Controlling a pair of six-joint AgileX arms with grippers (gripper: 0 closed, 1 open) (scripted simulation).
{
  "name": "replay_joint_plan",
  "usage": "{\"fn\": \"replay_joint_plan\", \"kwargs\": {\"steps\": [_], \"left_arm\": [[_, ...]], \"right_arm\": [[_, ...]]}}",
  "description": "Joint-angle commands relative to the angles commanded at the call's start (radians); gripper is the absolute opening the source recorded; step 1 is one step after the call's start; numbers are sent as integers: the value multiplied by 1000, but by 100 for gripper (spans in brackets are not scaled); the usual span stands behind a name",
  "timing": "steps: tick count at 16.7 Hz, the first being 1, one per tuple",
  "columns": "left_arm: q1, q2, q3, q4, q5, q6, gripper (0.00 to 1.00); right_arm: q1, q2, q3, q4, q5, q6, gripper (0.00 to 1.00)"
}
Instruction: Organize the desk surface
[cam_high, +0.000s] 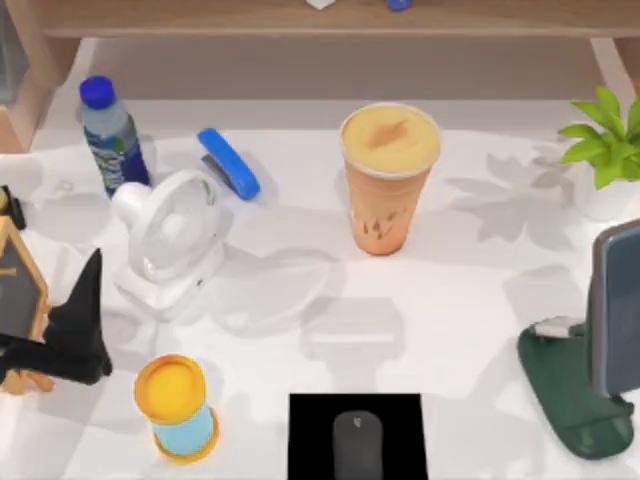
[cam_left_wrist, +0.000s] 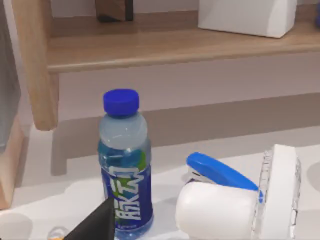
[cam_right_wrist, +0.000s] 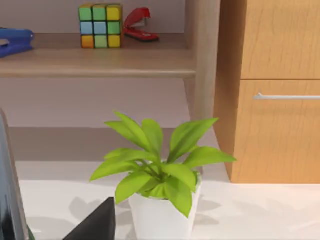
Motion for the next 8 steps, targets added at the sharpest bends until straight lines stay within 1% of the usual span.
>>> {"fn": "replay_joint_plan", "kwargs": {"steps": [2,4,6,8], "left_arm": [[-99,163,41,86,-27,0,100],[-199,347,92,179,-70,-2,100],[-295,545,153,278,-130,-4,100],[-386,750,224,381,-207,-7,100]], "right_arm": [[0,0,0,0,0,0,100],[0,0,0,0,0,0,100],[0,0,0,0,0,0,100],[0,0,0,0,0,0,100]]}}
